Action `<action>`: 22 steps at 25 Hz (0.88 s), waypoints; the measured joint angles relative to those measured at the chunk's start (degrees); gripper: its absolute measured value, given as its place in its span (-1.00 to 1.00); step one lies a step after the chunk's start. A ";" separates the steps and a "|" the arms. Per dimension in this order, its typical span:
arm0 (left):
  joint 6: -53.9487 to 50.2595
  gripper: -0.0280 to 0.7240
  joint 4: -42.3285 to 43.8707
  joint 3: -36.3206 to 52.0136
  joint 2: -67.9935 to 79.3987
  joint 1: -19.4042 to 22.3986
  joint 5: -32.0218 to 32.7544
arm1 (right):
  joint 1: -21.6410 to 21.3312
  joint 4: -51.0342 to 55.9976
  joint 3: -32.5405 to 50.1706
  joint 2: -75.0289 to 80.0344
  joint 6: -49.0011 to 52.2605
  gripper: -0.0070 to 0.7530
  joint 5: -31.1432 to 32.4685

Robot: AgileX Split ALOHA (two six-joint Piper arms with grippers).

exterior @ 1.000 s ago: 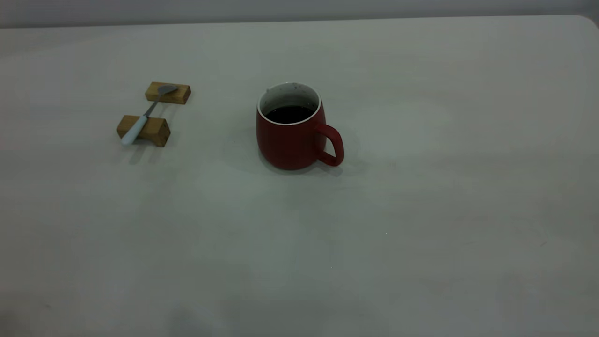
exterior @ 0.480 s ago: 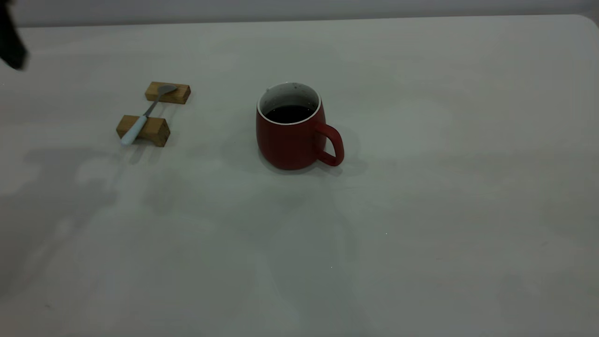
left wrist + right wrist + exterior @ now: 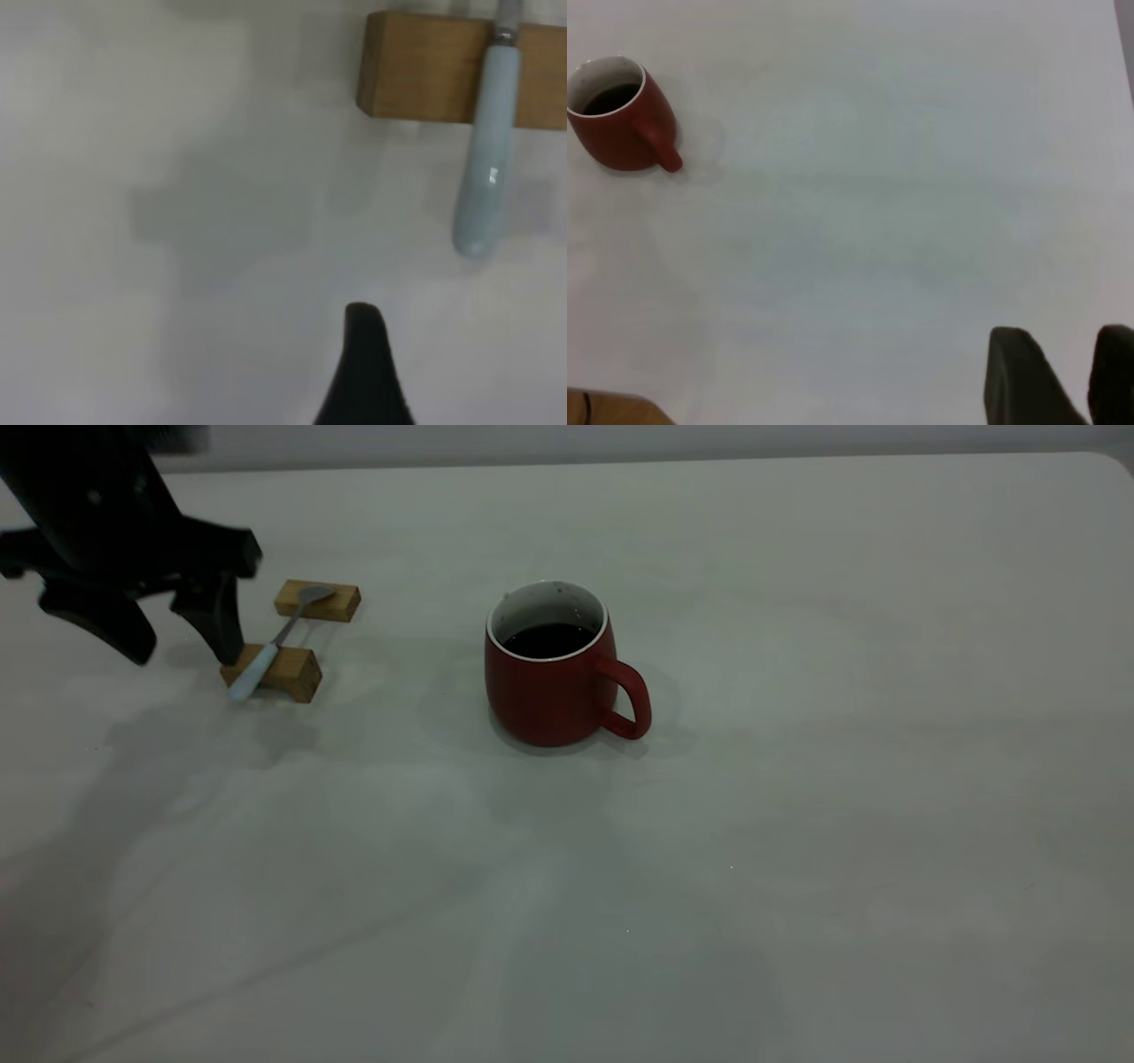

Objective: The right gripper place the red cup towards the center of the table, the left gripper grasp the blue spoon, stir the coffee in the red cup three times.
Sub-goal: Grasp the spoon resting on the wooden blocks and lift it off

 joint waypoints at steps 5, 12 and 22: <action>0.00 0.70 0.00 -0.63 3.93 -0.10 -4.23 | 0.00 0.00 0.00 0.00 0.00 -0.38 0.00; 0.57 0.65 0.00 -4.65 9.87 -1.15 -5.18 | 0.00 0.00 0.00 0.00 0.00 -0.38 0.00; 0.63 -0.49 -2.43 -5.50 10.69 -1.35 -5.71 | 0.00 0.00 0.00 0.00 0.00 -0.38 0.00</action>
